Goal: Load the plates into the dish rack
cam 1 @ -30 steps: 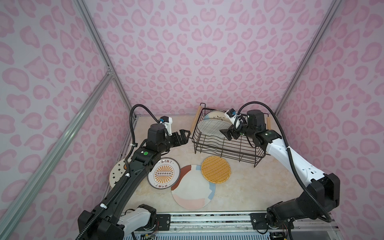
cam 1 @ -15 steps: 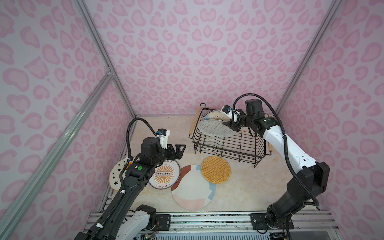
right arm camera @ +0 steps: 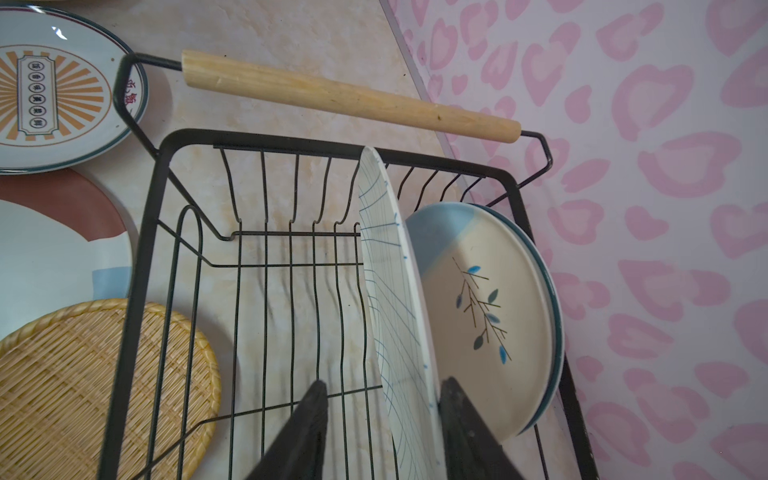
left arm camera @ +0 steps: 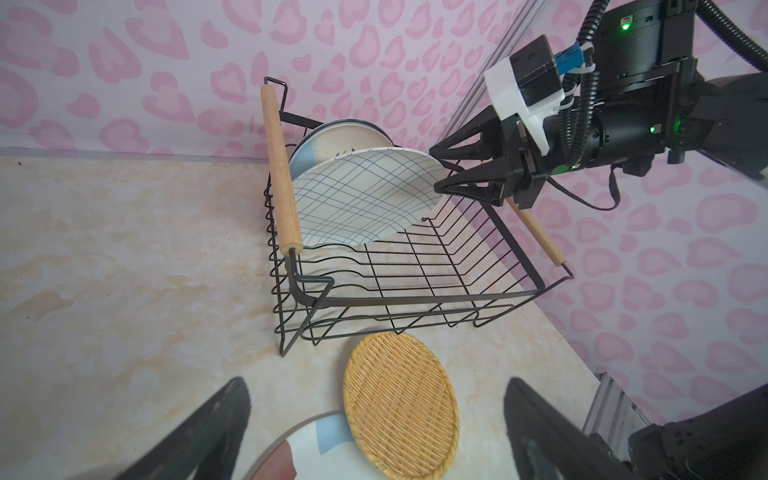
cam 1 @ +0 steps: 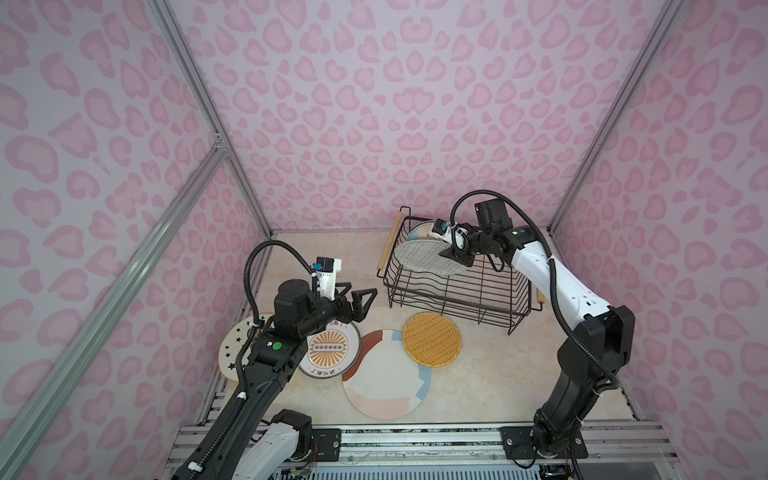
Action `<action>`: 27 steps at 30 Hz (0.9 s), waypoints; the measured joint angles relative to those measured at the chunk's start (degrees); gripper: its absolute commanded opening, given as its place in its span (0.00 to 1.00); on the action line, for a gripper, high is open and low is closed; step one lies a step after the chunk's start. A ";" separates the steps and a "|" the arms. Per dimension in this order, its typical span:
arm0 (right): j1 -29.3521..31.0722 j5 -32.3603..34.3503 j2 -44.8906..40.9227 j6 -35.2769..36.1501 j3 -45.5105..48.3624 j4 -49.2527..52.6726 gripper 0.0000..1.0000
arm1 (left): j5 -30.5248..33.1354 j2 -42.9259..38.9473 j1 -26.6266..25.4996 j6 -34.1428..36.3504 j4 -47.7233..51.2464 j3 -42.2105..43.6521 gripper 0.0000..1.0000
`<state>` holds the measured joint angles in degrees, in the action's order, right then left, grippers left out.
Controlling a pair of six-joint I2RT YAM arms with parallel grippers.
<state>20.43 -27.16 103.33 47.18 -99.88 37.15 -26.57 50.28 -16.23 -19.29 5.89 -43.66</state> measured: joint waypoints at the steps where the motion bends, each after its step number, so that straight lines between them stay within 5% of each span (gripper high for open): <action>1: 0.07 0.09 0.63 0.02 -0.55 0.04 0.35 | 0.00 0.00 0.00 -0.02 -0.02 0.00 0.97; 16: 0.81 2.01 3.43 2.23 -2.97 0.39 0.01 | 0.04 0.39 0.15 -0.24 -0.02 0.00 0.97; 27: -1.51 2.38 1.53 2.78 -1.40 -1.66 0.00 | 0.31 1.68 0.28 -0.63 -0.02 0.00 0.97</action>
<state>18.92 -24.77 104.86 49.95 -101.27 35.48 -26.26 51.96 -15.94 -19.92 5.87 -43.66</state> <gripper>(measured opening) 0.050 0.971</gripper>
